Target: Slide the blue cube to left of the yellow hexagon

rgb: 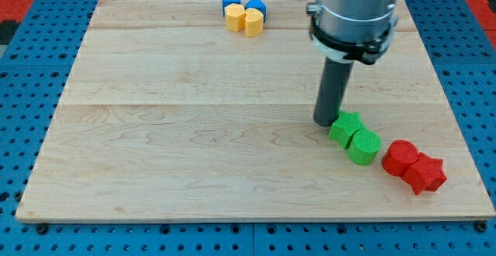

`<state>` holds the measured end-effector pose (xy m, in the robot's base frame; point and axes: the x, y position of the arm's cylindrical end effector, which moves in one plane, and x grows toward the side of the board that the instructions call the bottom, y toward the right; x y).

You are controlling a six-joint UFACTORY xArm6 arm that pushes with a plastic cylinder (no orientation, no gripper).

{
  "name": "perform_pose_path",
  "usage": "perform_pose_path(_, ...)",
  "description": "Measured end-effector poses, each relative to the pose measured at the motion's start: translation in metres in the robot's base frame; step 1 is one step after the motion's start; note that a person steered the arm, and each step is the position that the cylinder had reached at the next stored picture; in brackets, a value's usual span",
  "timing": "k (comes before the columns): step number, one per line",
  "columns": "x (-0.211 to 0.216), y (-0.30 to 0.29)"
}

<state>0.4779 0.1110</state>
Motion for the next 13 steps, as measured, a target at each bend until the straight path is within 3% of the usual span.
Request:
perform_pose_path(2,0.020,0.000)
perform_pose_path(3,0.005,-0.001)
perform_pose_path(6,-0.204,-0.011)
perform_pose_path(8,-0.285,-0.060)
perform_pose_path(10,-0.284,-0.173)
perform_pose_path(13,-0.270,-0.264)
